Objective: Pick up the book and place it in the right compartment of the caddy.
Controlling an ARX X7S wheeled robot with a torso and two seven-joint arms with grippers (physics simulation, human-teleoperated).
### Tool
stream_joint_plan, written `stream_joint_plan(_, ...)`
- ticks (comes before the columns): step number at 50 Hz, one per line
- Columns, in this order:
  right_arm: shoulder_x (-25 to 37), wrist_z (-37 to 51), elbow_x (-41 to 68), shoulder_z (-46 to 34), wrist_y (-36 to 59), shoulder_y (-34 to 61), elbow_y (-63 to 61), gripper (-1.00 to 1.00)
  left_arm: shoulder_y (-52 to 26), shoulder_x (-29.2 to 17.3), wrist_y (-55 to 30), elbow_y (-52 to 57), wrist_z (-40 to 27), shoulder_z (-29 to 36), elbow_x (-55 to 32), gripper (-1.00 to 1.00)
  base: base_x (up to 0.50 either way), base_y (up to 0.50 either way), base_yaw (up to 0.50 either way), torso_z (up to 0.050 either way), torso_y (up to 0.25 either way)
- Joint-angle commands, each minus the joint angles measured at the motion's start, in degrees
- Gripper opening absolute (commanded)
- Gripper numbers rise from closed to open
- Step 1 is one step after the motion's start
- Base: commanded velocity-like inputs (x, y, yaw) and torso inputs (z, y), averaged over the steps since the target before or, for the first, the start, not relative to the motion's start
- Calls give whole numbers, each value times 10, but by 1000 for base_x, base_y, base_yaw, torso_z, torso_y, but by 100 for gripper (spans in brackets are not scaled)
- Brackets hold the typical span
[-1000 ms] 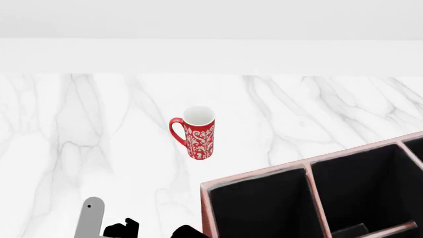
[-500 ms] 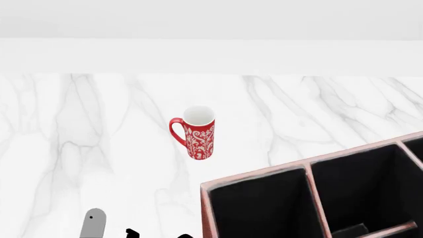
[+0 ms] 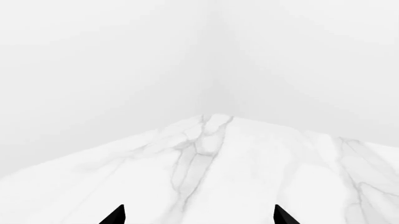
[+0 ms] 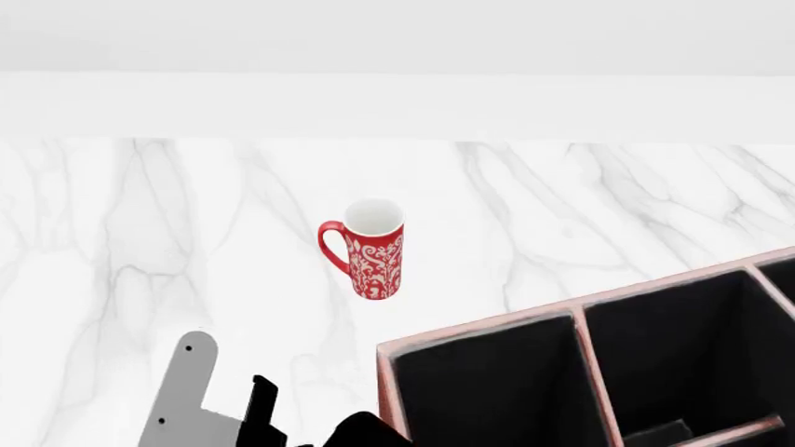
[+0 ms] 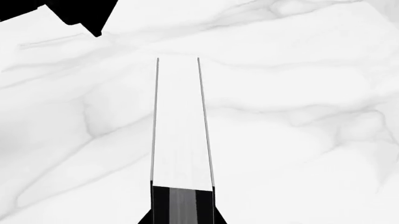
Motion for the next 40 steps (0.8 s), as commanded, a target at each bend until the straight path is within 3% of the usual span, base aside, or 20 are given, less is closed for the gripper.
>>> stream_joint_plan(1, 1, 55, 19, 55, 61, 21, -70, -100, 2, 0, 7, -2, 1, 2, -2, 100, 0, 0, 0, 0, 9)
stream_joint_plan(14, 5, 93, 44, 129, 146, 64, -118, -100, 6, -4, 8, 4, -1, -2, -7, 100, 0, 0, 0, 0, 1)
stream_joint_plan(22, -15, 142, 64, 226, 247, 137, -108, -100, 5, -5, 10, 2, -1, -1, -8, 100, 0, 0, 0, 0, 1)
stream_joint_plan(40, -20, 206, 61, 323, 325, 193, -95, -100, 5, -5, 22, -11, 2, 2, -11, 100, 0, 0, 0, 0, 1)
